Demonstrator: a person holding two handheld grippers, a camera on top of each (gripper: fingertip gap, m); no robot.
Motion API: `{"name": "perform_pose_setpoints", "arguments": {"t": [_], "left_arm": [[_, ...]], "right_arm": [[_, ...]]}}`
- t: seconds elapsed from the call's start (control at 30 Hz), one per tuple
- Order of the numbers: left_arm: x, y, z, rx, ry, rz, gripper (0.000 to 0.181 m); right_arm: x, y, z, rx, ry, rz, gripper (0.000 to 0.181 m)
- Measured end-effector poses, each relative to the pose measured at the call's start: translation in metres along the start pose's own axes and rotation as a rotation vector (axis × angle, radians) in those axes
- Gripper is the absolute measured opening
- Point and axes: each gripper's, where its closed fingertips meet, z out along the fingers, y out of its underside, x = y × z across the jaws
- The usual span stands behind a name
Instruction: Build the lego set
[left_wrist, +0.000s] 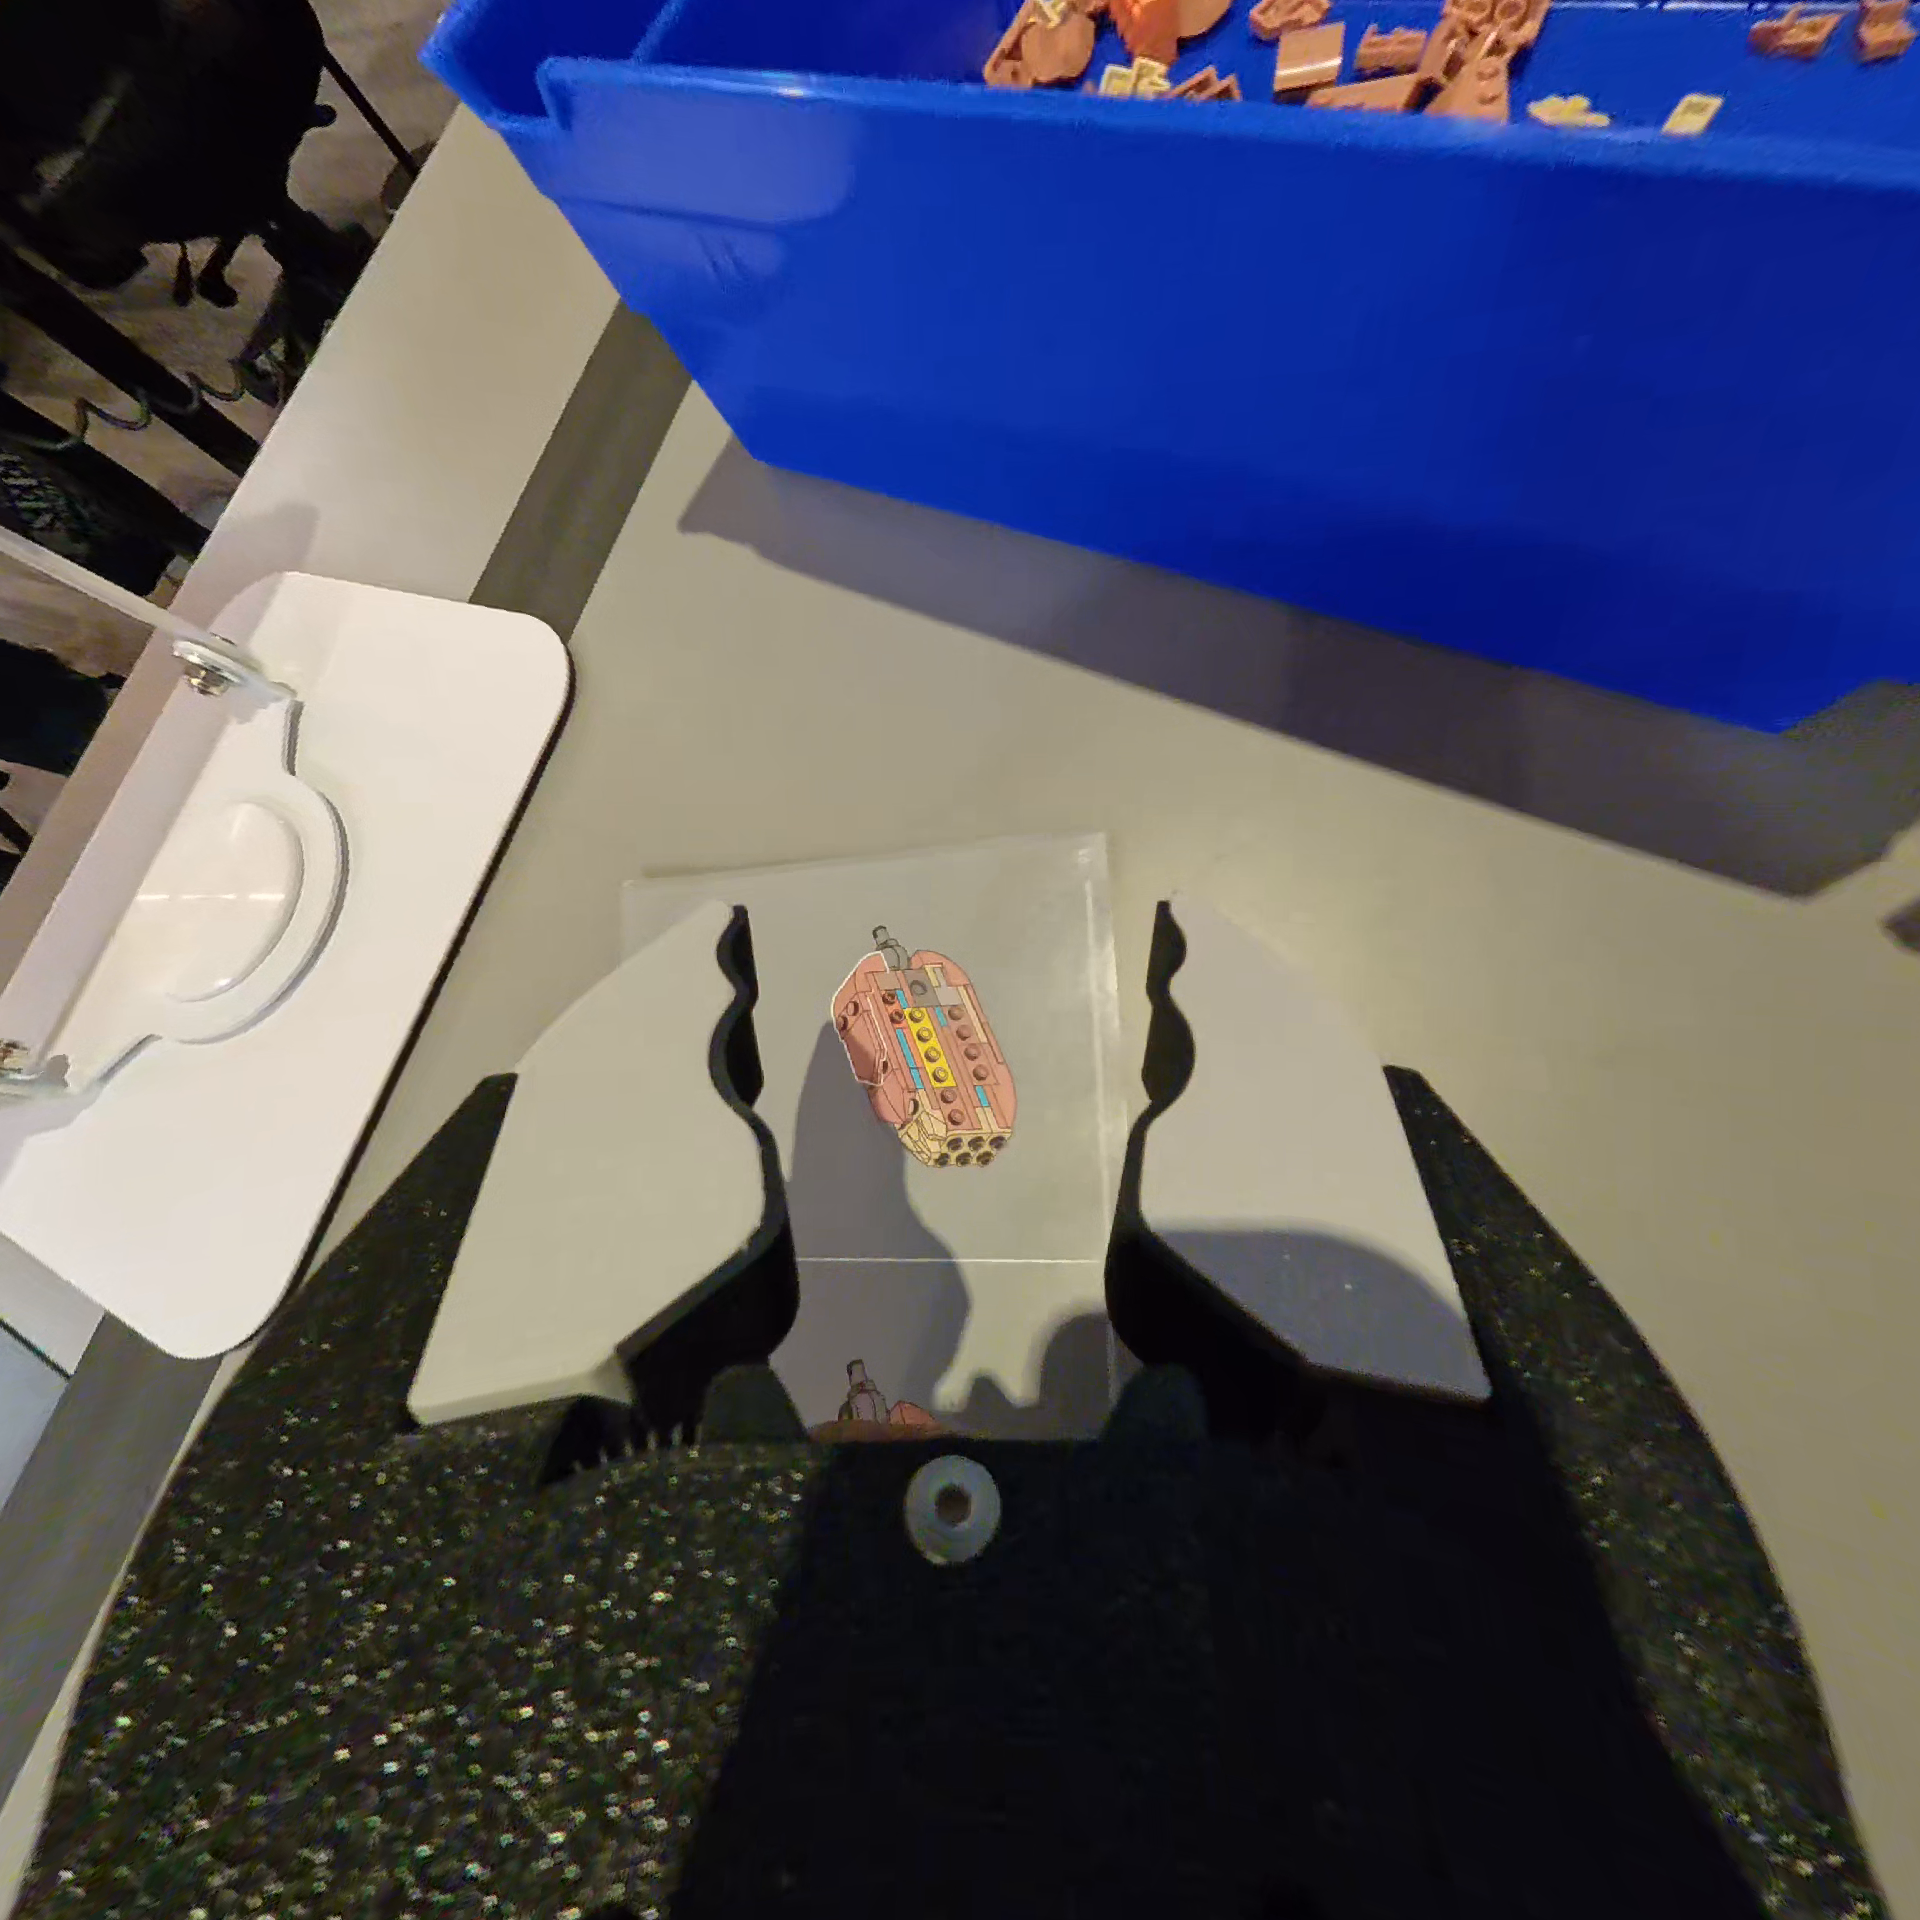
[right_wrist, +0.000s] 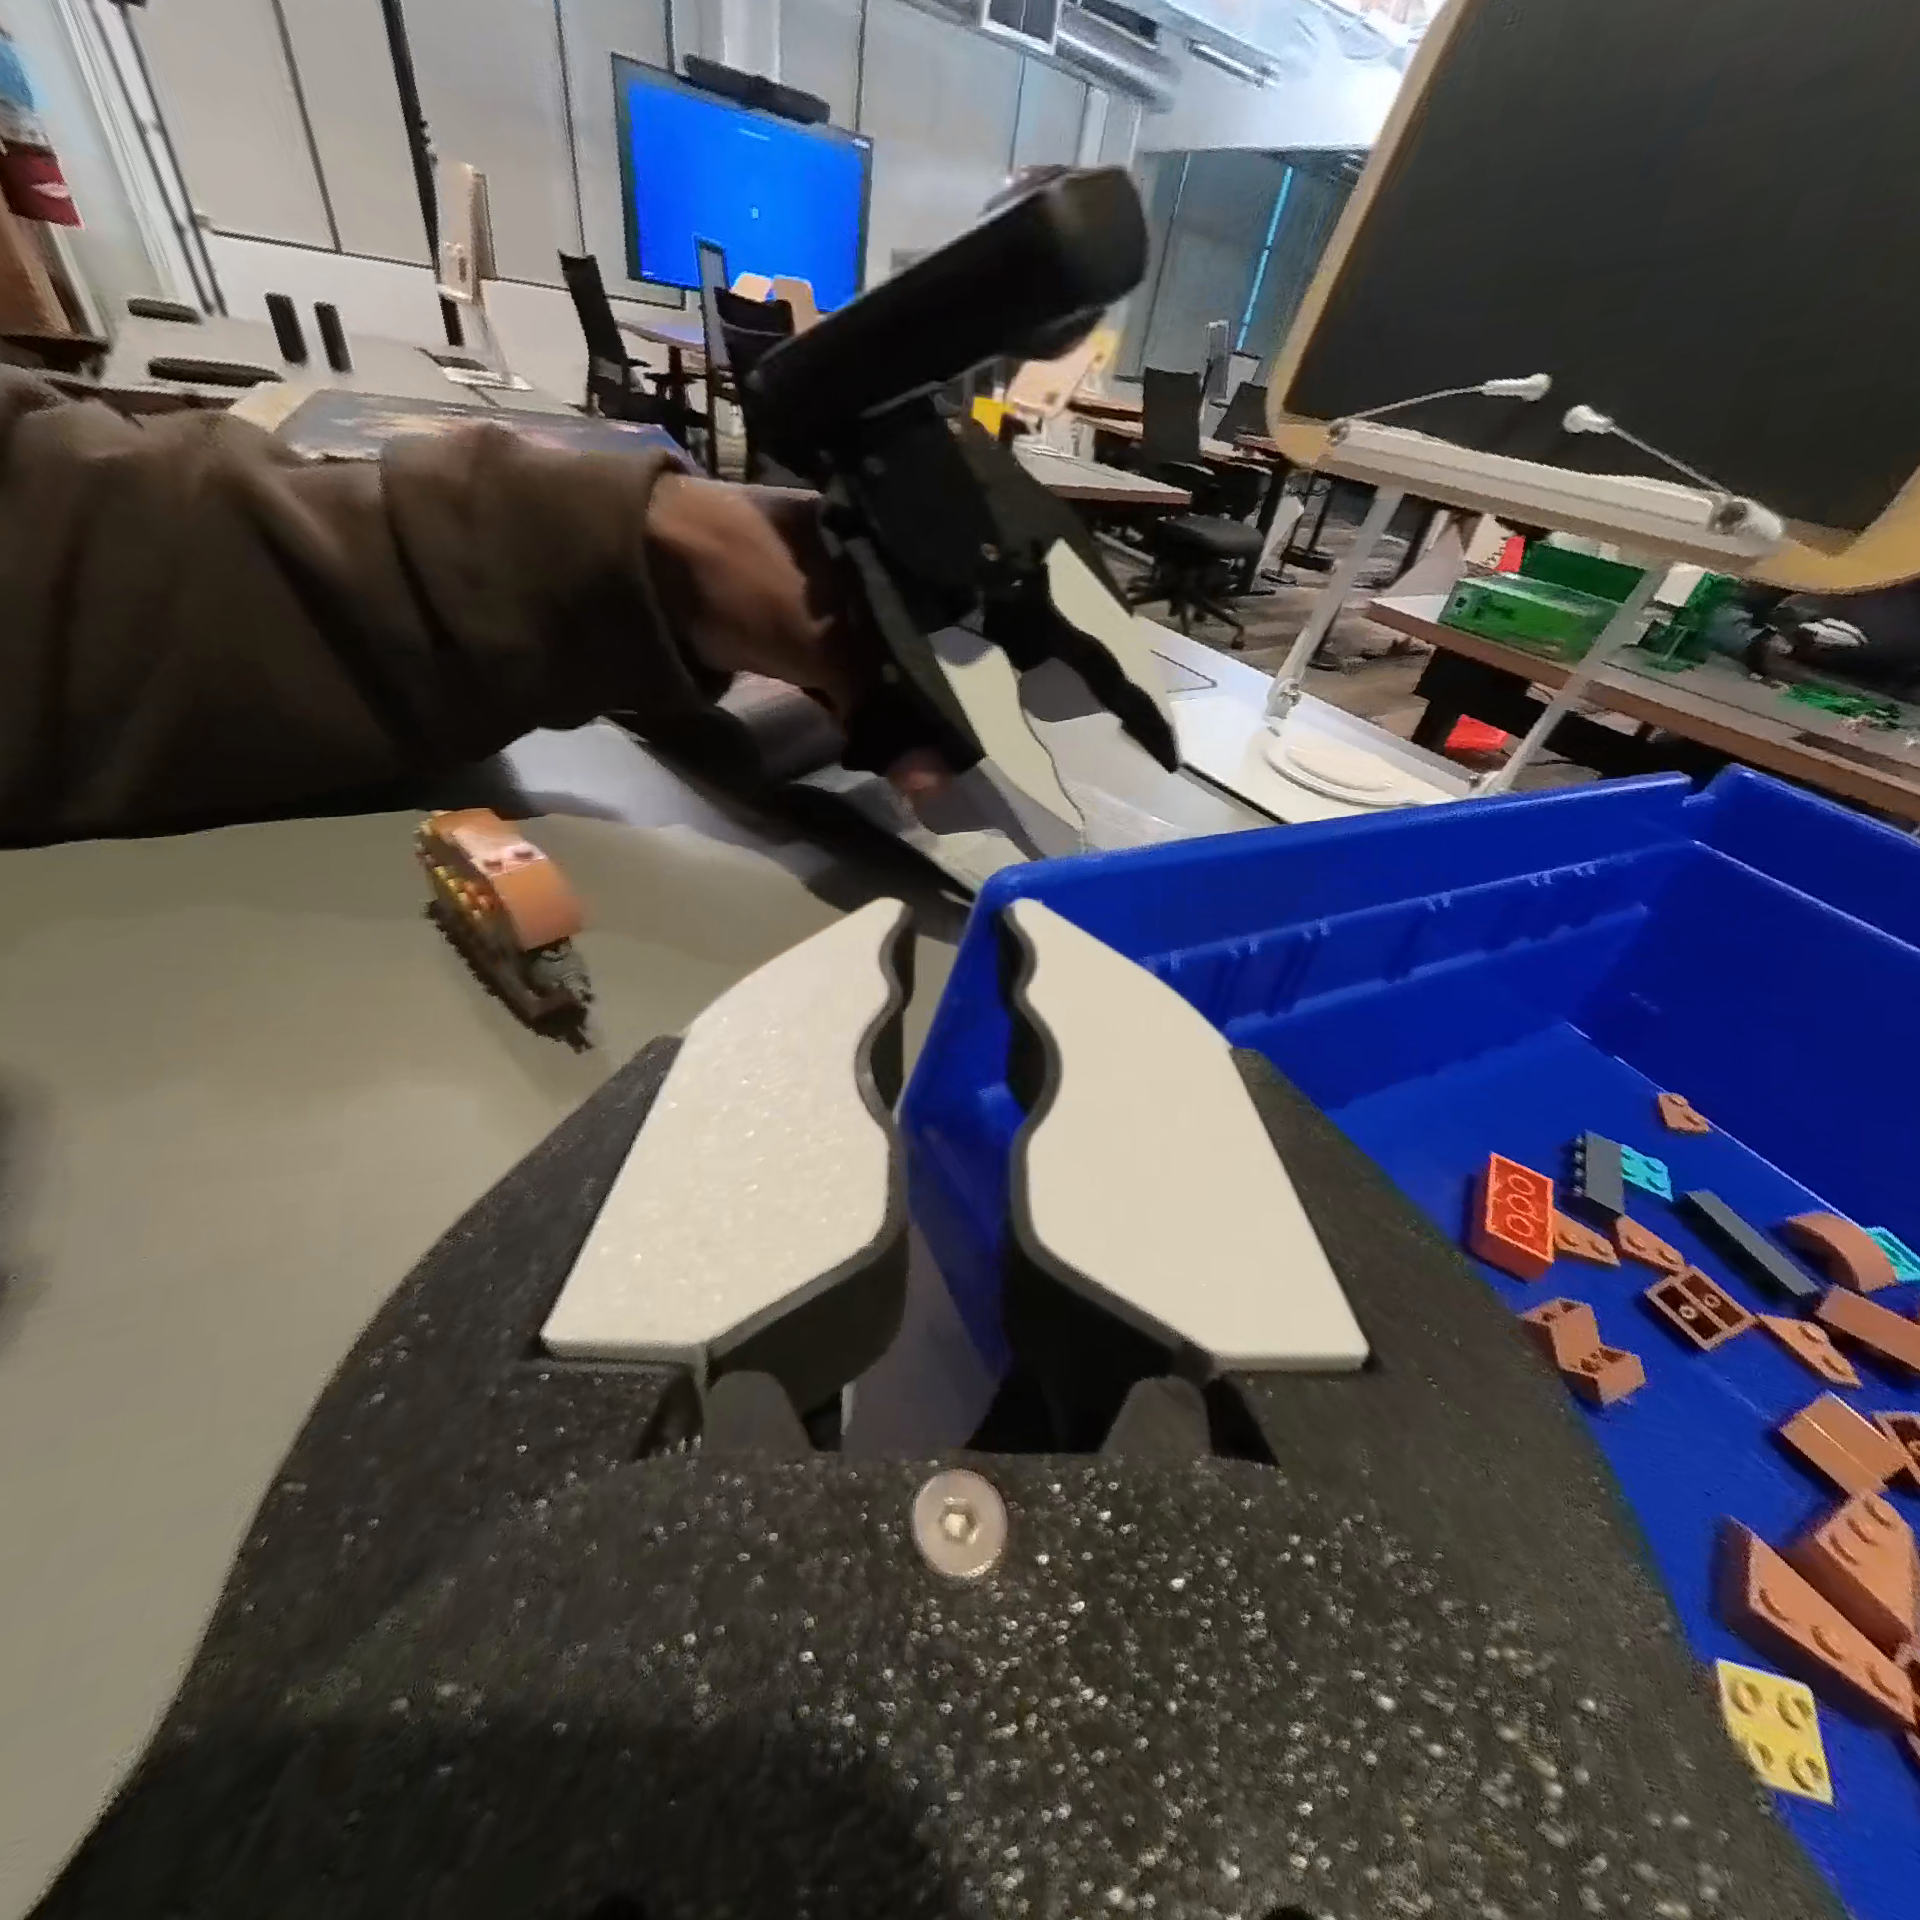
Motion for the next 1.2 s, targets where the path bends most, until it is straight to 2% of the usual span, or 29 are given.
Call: {"name": "perform_pose_setpoints", "arguments": {"t": [0.2, 0.4, 0.5, 0.57, 0.63, 0.77, 0.83, 0.93, 1.2], "left_arm": [[-0.001, -0.001, -0.009, -0.004, 0.003, 0.005, 0.073], [-0.007, 0.002, -0.013, -0.001, 0.004, -0.018, 0.072], [-0.008, 0.007, -0.013, -0.024, 0.006, -0.021, 0.071], [-0.008, 0.008, -0.012, -0.034, 0.006, -0.029, 0.071], [-0.005, 0.007, -0.010, -0.045, 0.008, -0.028, 0.070], [0.003, 0.009, 0.001, -0.085, 0.015, 0.002, 0.070], [0.004, 0.014, 0.007, -0.118, 0.000, 0.028, 0.070], [0.003, 0.019, 0.012, -0.143, -0.003, 0.045, 0.069], [0.008, 0.015, 0.019, -0.140, 0.035, 0.059, 0.070]], "right_arm": [[0.030, 0.004, -0.001, -0.004, 0.063, -0.067, 0.020], [0.074, 0.007, -0.002, 0.015, 0.149, -0.037, 0.031], [0.084, 0.007, -0.001, 0.005, 0.183, -0.053, 0.034], [0.078, 0.001, -0.003, 0.008, 0.197, -0.047, 0.033], [0.057, -0.011, 0.001, 0.033, 0.157, -0.062, 0.030], [0.005, -0.020, 0.029, 0.055, 0.002, -0.065, 0.028], [-0.009, -0.018, 0.044, 0.059, -0.054, -0.051, 0.027], [-0.011, -0.014, 0.052, 0.057, -0.063, -0.054, 0.027], [-0.009, -0.011, 0.047, 0.063, -0.066, -0.032, 0.025]]}}
